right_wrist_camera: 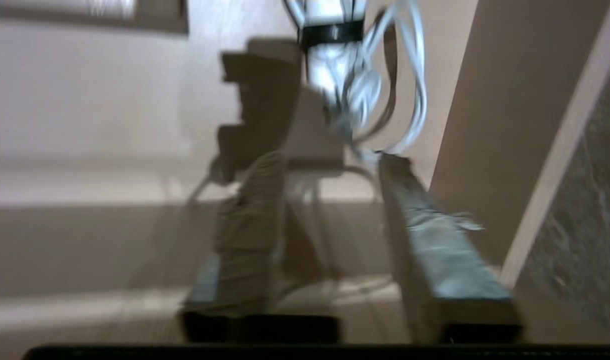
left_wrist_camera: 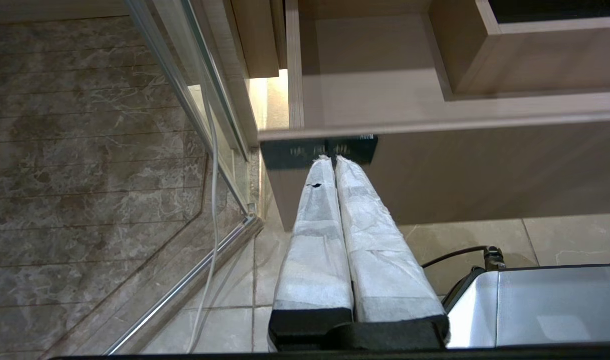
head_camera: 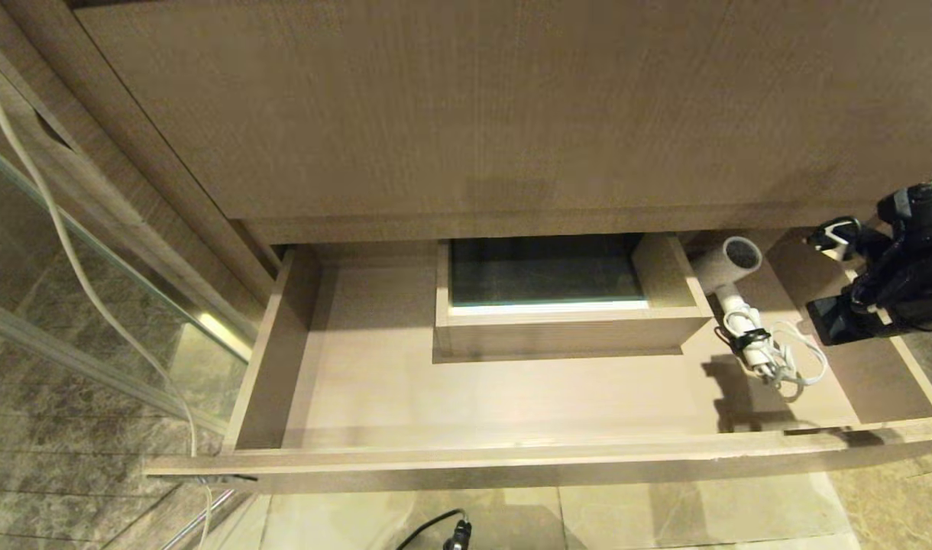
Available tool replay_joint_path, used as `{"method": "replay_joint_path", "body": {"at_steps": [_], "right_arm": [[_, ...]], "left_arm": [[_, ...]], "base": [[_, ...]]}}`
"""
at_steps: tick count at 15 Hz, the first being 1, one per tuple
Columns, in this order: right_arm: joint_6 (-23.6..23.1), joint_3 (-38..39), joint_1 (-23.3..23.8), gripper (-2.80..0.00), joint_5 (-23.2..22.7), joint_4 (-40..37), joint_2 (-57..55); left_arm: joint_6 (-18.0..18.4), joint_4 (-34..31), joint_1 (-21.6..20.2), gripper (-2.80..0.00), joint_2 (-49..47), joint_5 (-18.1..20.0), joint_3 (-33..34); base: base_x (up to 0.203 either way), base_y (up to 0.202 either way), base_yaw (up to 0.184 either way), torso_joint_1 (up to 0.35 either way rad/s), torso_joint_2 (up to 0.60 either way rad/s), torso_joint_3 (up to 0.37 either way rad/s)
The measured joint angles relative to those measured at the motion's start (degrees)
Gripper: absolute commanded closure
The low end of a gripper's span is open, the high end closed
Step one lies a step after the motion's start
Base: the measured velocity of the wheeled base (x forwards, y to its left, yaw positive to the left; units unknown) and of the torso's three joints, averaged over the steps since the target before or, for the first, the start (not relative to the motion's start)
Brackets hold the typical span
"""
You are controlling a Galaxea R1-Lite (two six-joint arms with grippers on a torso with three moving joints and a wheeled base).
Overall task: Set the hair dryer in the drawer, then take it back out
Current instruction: Pull open the drawer, then take the hairdryer out
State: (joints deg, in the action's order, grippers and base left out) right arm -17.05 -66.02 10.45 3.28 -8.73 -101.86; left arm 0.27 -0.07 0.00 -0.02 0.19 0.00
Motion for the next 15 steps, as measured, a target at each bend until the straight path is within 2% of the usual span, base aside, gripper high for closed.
{"method": "replay_joint_path", "body": {"at_steps": [4,11,15], "right_arm": [[-0.2,-7.9,1.6,-2.8,-0.1,-0.3,-8.7],[0.0,-13.6,3.3,-2.8,-0.7,2.4,-19.4],[-0.3,-14.3,3.7,-2.8,-4.9,3.8,-23.0]], "left_arm": [[0.0,0.0,0.0,0.0,0.0,0.0,0.0],[0.0,0.0,0.0,0.0,0.0,0.0,0.0],[0.0,0.0,0.0,0.0,0.0,0.0,0.0]], "base": [[0.0,0.0,0.0,0.0,0.0,0.0],[0.0,0.0,0.0,0.0,0.0,0.0],[0.0,0.0,0.0,0.0,0.0,0.0]]}}
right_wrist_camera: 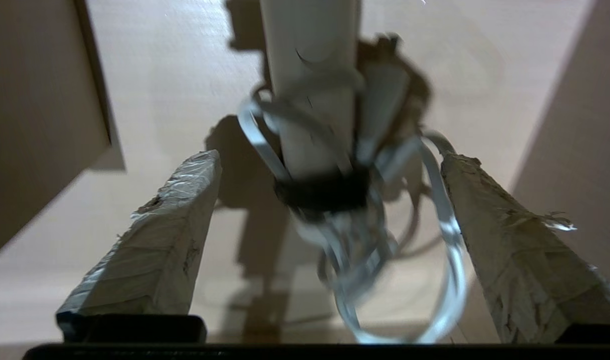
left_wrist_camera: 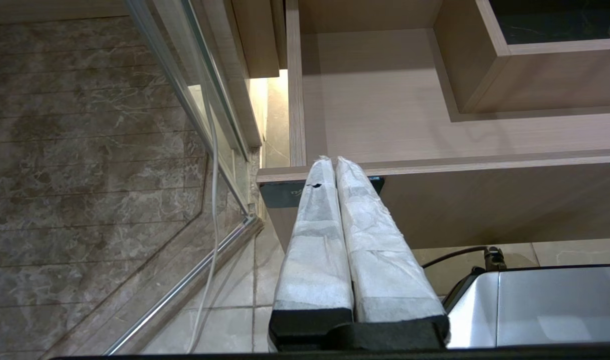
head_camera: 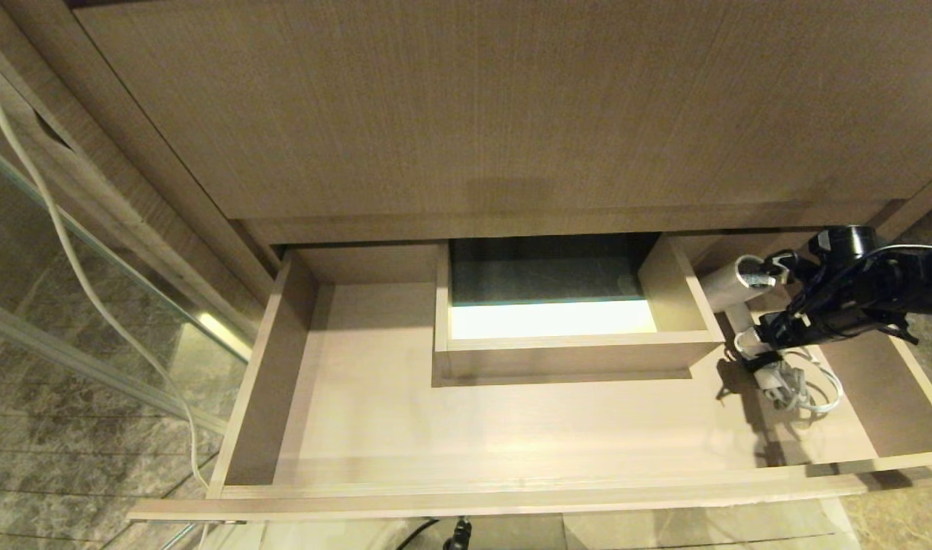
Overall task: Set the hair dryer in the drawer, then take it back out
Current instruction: Take the hairdryer out
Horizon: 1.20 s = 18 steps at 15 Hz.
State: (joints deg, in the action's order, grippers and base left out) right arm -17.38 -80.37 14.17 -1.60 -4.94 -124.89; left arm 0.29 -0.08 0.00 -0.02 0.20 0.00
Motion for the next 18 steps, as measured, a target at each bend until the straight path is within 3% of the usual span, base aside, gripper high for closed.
{"method": "replay_joint_path", "body": {"at_steps": [4,14,15,18], "right_arm": [[0.0,-0.9,0.0,-2.8,-4.7,6.4,-3.8],[-0.1,-8.3,0.4,-2.8,-8.0,11.9,-12.2],[-0.1,-8.8,0.4,0.0,-8.3,12.0,-12.8],[-0.2,-9.3,0.7,0.0,-8.8,13.6,-13.9]], "left_arm": [[0.0,0.0,0.0,0.0,0.0,0.0,0.0],[0.0,0.0,0.0,0.0,0.0,0.0,0.0],[0.0,0.0,0.0,0.0,0.0,0.0,0.0],[0.0,0.0,0.0,0.0,0.0,0.0,0.0]], "base": [[0.0,0.0,0.0,0.0,0.0,0.0],[0.0,0.0,0.0,0.0,0.0,0.0],[0.0,0.0,0.0,0.0,0.0,0.0],[0.0,0.0,0.0,0.0,0.0,0.0]]}}
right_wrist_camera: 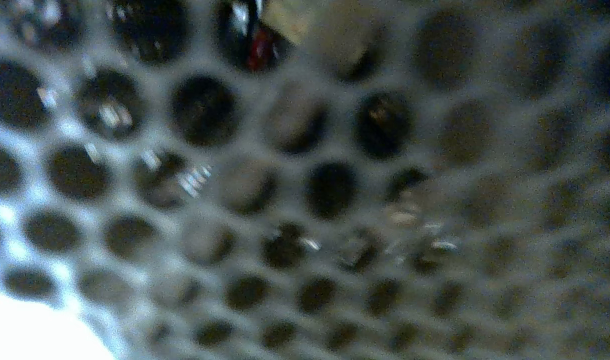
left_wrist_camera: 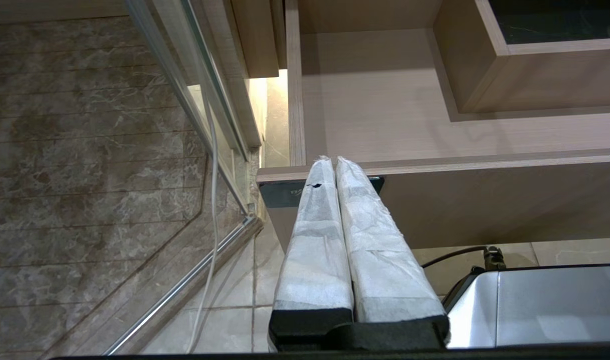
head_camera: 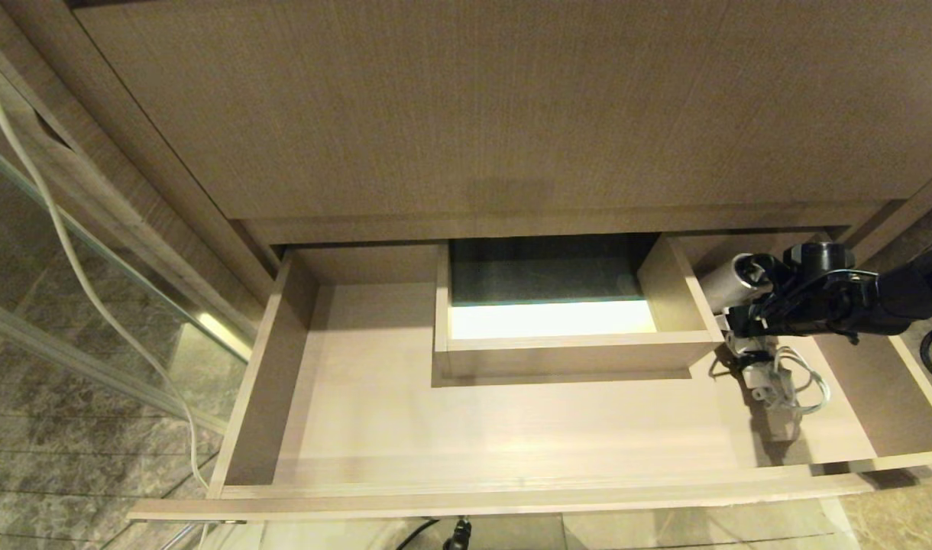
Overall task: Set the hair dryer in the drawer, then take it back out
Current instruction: Take the hairdryer out
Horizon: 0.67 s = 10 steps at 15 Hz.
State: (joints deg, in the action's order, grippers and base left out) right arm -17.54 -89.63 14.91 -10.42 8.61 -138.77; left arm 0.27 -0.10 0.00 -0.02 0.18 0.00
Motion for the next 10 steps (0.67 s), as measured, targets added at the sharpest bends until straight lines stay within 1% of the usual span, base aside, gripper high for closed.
{"method": "replay_joint_path", "body": {"at_steps": [2,4,10], "right_arm": [[-1.5,-0.2,0.1,0.0,0.1,-0.3,-0.4],[-1.9,0.3,0.1,0.0,0.1,-1.1,0.2],[-2.5,4.1,0.7,0.0,0.3,-3.8,7.5]], "left_arm": [[0.0,0.0,0.0,0.0,0.0,0.0,0.0],[0.0,0.0,0.0,0.0,0.0,0.0,0.0],[0.0,0.0,0.0,0.0,0.0,0.0,0.0]], "base": [[0.0,0.0,0.0,0.0,0.0,0.0],[0.0,0.0,0.0,0.0,0.0,0.0],[0.0,0.0,0.0,0.0,0.0,0.0]]}}
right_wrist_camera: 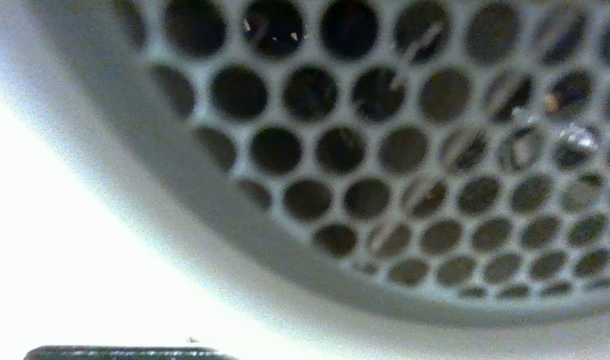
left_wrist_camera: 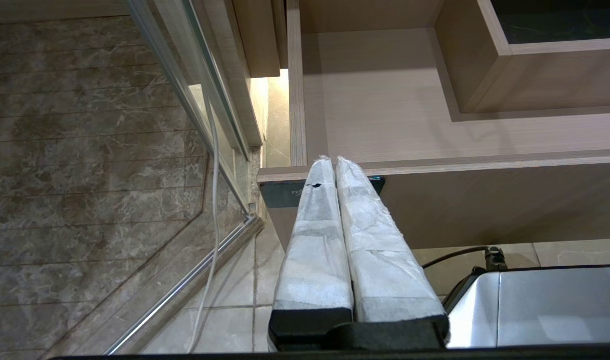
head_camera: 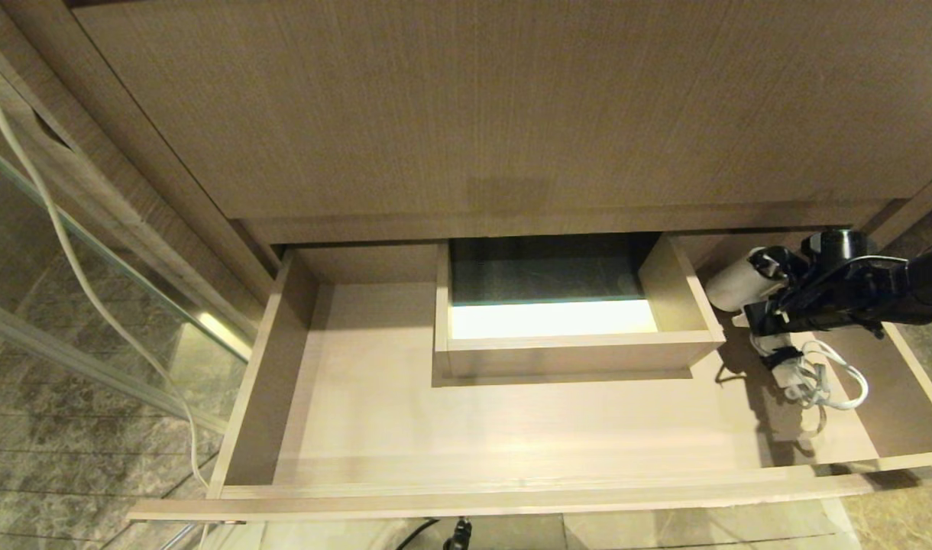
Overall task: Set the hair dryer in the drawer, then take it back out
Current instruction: Take the hairdryer out
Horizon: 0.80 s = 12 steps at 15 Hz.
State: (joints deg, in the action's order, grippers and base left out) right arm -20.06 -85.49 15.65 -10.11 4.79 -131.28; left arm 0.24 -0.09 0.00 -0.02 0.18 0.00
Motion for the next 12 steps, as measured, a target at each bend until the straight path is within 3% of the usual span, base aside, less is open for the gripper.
{"method": "replay_joint_path", "body": {"at_steps": [7,12], "right_arm": [[-5.0,8.5,1.3,0.0,0.1,-0.4,12.0],[-5.3,15.1,2.3,0.0,0.5,-2.2,22.9]], "left_arm": [[0.0,0.0,0.0,0.0,0.0,0.0,0.0],[0.0,0.0,0.0,0.0,0.0,0.0,0.0]], "base": [[0.0,0.0,0.0,0.0,0.0,0.0],[0.0,0.0,0.0,0.0,0.0,0.0]]}}
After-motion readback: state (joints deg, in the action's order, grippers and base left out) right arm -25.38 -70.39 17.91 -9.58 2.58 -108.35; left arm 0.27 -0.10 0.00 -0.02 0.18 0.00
